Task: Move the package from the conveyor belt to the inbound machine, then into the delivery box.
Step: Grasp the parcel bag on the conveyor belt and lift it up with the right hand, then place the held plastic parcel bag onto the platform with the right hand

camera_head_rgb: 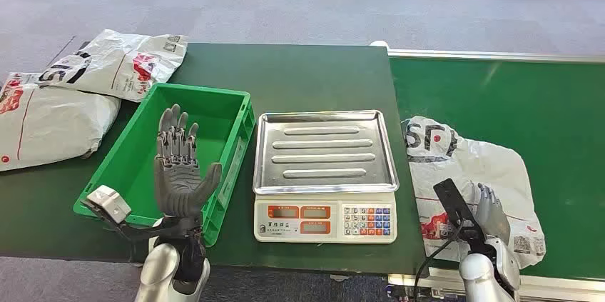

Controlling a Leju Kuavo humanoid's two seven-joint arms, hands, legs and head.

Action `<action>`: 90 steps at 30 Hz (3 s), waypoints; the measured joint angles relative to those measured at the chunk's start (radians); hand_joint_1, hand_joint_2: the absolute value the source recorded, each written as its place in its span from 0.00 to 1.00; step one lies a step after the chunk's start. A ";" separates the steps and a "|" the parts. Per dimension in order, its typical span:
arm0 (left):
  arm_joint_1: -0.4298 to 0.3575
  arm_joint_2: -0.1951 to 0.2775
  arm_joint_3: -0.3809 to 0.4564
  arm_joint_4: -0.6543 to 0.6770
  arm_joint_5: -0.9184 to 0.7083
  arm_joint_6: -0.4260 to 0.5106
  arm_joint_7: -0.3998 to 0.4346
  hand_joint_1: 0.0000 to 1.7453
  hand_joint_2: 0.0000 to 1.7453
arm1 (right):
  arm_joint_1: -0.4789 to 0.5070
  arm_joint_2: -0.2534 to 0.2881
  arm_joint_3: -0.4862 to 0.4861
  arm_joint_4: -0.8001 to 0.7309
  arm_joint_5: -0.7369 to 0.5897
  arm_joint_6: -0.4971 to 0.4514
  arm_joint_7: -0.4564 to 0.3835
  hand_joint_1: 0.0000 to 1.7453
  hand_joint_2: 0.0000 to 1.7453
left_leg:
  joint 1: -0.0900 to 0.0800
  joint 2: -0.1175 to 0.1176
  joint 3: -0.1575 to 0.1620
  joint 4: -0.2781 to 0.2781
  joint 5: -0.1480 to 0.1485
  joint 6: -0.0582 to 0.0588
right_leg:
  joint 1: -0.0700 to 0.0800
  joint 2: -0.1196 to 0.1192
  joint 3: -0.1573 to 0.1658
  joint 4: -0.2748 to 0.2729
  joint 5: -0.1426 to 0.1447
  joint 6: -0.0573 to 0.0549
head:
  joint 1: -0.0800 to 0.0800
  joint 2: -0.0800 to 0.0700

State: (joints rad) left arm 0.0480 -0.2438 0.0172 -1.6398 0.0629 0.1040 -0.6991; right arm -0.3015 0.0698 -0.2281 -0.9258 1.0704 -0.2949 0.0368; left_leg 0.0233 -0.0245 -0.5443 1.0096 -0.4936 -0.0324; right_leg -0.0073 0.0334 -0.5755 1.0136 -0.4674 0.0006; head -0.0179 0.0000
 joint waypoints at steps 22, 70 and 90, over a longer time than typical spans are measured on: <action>-0.001 -0.002 0.026 0.012 -0.010 -0.012 -0.001 0.00 1.00 | -0.155 -0.001 -0.017 0.315 0.041 0.159 0.100 1.00 1.00 | 0.000 0.002 0.009 0.000 0.001 0.001 | 0.000 0.002 0.008 0.000 0.002 0.002 | 0.000 0.000; 0.002 -0.005 0.033 -0.013 -0.008 0.002 0.002 0.00 1.00 | 0.073 0.059 -0.057 -0.223 -0.107 -0.216 -0.129 1.00 1.00 | -0.002 -0.003 -0.004 0.000 0.004 0.002 | -0.001 -0.002 -0.004 0.000 0.004 0.002 | 0.000 0.000; -0.001 -0.005 0.031 0.006 0.003 0.032 0.000 0.00 1.00 | 0.166 0.254 -0.097 -0.982 -0.250 -0.405 -0.611 1.00 1.00 | -0.004 0.000 -0.004 0.000 0.005 0.002 | 0.000 0.001 -0.006 0.000 0.005 0.002 | 0.000 0.000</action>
State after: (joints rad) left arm 0.0471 -0.2491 0.0483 -1.6340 0.0664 0.1362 -0.6990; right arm -0.1354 0.3234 -0.3252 -1.9079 0.8203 -0.6998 -0.5739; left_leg 0.0197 -0.0241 -0.5485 1.0100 -0.4885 -0.0306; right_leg -0.0078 0.0341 -0.5813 1.0135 -0.4624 0.0029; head -0.0181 0.0000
